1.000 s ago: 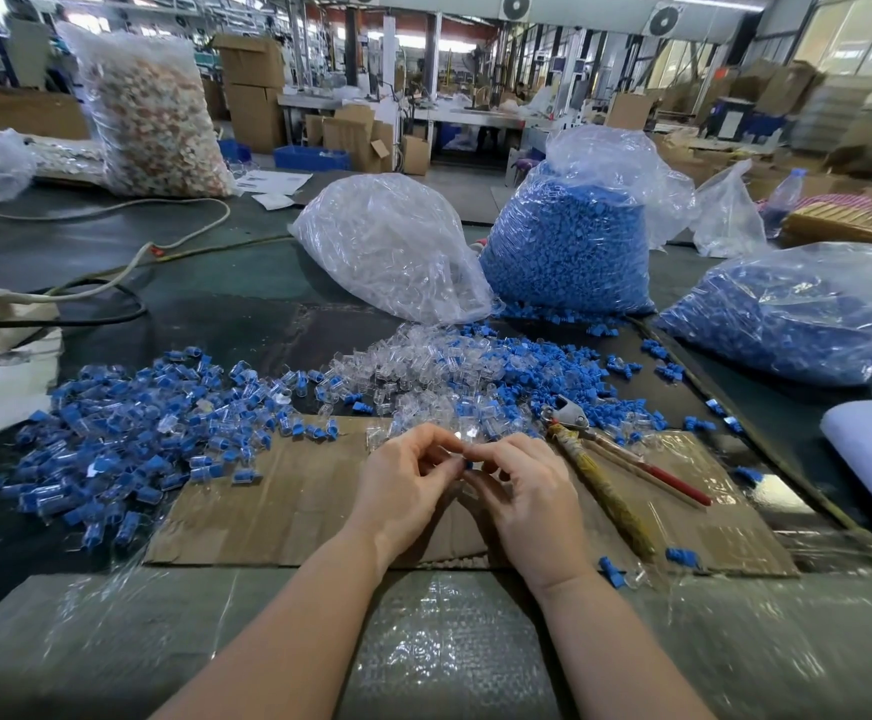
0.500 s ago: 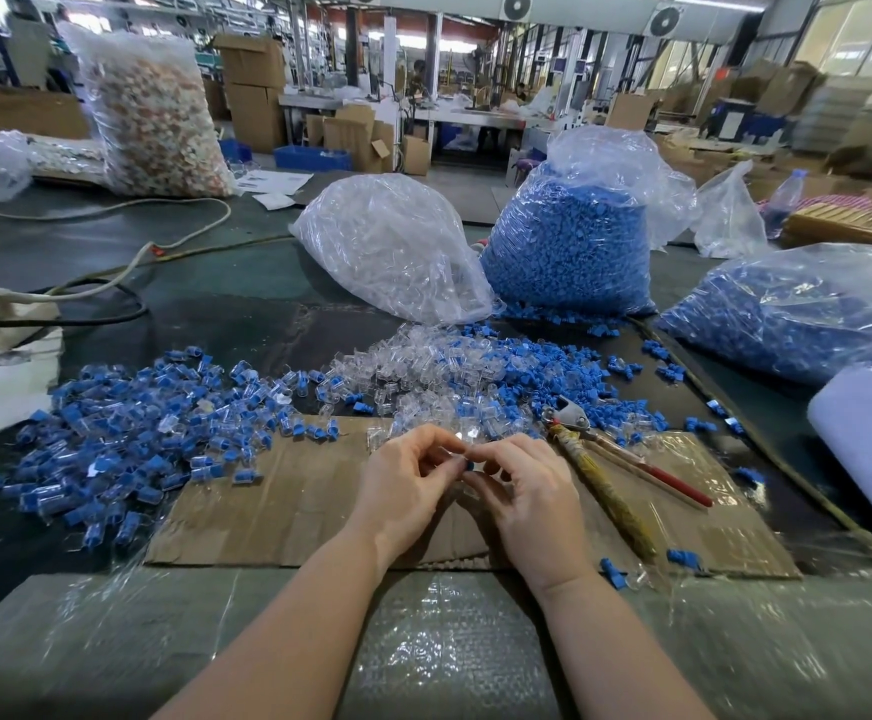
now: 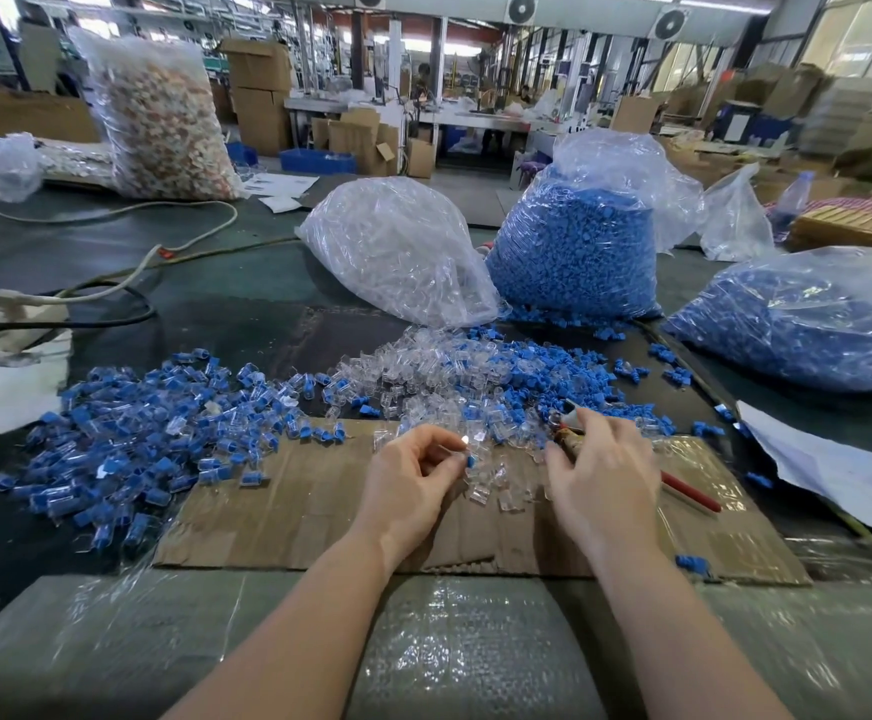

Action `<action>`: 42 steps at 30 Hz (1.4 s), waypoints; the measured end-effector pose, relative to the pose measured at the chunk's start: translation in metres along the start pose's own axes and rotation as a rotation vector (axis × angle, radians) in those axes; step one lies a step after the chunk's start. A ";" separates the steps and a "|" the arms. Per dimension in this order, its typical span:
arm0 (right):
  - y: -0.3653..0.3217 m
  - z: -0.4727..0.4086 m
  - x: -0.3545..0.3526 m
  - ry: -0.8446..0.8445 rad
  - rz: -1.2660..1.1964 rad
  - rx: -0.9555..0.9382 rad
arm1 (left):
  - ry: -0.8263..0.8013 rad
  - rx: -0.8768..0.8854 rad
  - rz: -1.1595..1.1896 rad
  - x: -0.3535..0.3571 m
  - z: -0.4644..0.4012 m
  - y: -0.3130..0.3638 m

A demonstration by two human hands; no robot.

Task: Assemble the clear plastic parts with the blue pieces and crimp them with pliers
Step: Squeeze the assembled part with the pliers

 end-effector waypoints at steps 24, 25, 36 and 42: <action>-0.031 0.001 -0.037 -0.564 -0.232 -0.108 | 0.181 -0.246 0.492 -0.009 -0.015 -0.002; -0.035 0.004 -0.037 -0.588 -0.269 -0.118 | 0.195 -0.263 0.536 -0.009 -0.017 0.000; -0.044 0.011 -0.034 -0.841 -0.500 -0.007 | 0.248 -0.331 0.492 -0.017 -0.028 -0.004; -0.045 0.010 -0.040 -0.867 -0.530 -0.017 | 0.282 -0.350 0.523 -0.016 -0.032 -0.004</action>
Point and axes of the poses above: each hand's wrist, its own z-axis away from the middle knuckle, its own x-axis out of the palm, y = z × x, the point moved 1 cm from there along -z, towards the middle knuckle, and after that the axes turned 1 degree about -x, right-handed, at the moved point
